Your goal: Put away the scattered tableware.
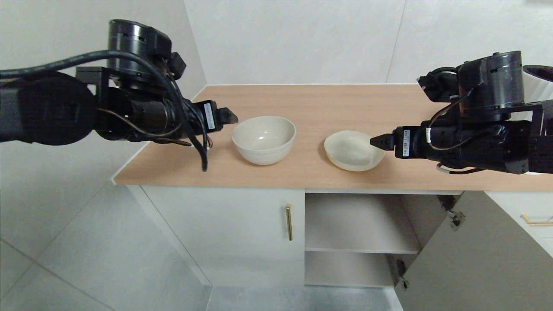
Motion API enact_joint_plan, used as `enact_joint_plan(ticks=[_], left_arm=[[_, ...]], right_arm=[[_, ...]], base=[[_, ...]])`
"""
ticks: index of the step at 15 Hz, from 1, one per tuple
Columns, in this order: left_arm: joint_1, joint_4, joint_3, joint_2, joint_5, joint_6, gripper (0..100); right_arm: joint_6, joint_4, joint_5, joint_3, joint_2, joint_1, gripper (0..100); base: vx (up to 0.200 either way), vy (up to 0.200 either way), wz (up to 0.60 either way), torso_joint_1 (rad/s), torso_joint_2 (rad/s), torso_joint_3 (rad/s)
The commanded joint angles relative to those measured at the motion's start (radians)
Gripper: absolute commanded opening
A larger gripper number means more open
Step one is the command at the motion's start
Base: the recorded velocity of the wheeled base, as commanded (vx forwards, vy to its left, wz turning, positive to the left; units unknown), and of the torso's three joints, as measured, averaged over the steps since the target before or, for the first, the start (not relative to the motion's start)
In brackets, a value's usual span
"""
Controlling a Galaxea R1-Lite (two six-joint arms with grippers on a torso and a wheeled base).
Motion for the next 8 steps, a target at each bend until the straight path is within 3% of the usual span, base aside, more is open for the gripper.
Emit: enact_joint_plan(ticks=[1, 8], left_arm=[[-0.009, -0.003, -0.009, 0.054, 0.003, 0.000, 100], [-0.012, -0.132, -0.010, 0.151, 0.045, -0.008, 100]], right_arm=[[0.000, 0.000, 0.000, 0.004, 0.010, 0.000, 100], [0.002, -0.001, 0.002, 0.005, 0.009, 0.000, 100]], base=[[0.000, 0.000, 0.00, 0.000, 0.00, 0.000], [0.000, 0.000, 0.00, 0.000, 0.00, 0.000]])
